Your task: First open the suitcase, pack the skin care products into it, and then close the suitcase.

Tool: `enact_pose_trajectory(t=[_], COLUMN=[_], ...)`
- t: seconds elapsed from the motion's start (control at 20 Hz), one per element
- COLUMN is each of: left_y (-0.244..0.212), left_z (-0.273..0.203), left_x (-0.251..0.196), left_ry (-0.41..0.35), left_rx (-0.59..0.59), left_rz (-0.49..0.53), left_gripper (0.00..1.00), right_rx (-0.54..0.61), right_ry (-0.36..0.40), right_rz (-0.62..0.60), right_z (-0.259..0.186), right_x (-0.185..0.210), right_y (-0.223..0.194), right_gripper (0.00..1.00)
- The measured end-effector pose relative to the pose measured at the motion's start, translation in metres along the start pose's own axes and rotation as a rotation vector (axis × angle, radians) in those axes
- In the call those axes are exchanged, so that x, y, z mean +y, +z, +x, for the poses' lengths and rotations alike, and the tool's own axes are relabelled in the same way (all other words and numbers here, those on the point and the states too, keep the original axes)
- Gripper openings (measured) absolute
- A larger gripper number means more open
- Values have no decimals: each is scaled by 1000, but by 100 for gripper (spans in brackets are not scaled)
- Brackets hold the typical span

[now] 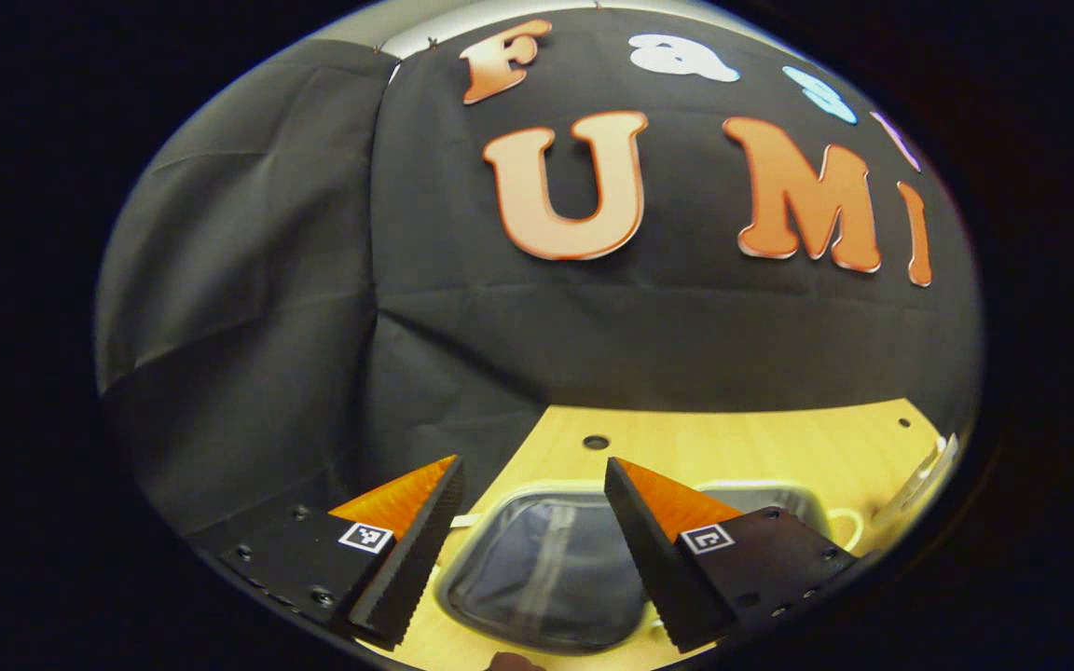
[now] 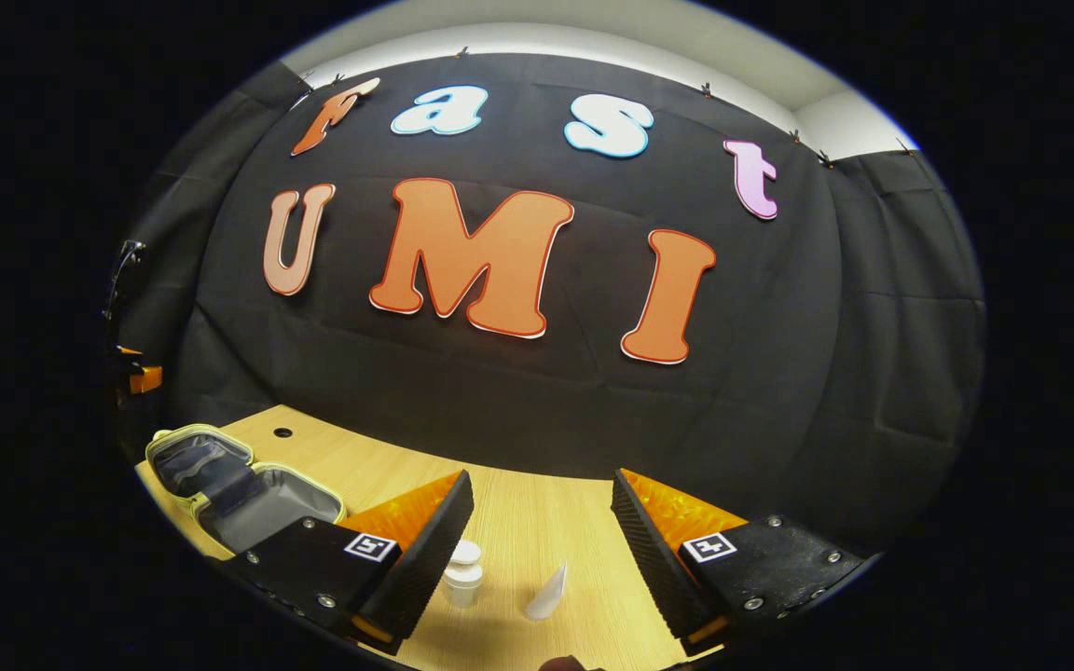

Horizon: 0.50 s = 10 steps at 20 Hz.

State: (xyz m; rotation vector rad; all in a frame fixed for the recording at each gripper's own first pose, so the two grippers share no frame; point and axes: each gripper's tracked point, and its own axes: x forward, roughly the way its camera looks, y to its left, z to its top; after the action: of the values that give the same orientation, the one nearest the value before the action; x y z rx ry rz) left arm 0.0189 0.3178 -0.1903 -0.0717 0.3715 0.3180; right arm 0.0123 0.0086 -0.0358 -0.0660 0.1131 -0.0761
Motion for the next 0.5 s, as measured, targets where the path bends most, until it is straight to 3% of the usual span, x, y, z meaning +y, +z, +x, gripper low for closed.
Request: enact_pose_trajectory(t=[0.3,0.5], left_y=[67,87], left_z=[-43,-57], left_x=[-110,-177], left_ry=[-93,-161], left_rx=[-120,-172], left_rz=[-19,-1], left_gripper=[96,96], right_rx=[-23,-27], right_ry=[39,43], right_rz=[9,20], right_z=[5,7], right_x=[-27,-45], right_y=[-6,-14], right_gripper=[96,96])
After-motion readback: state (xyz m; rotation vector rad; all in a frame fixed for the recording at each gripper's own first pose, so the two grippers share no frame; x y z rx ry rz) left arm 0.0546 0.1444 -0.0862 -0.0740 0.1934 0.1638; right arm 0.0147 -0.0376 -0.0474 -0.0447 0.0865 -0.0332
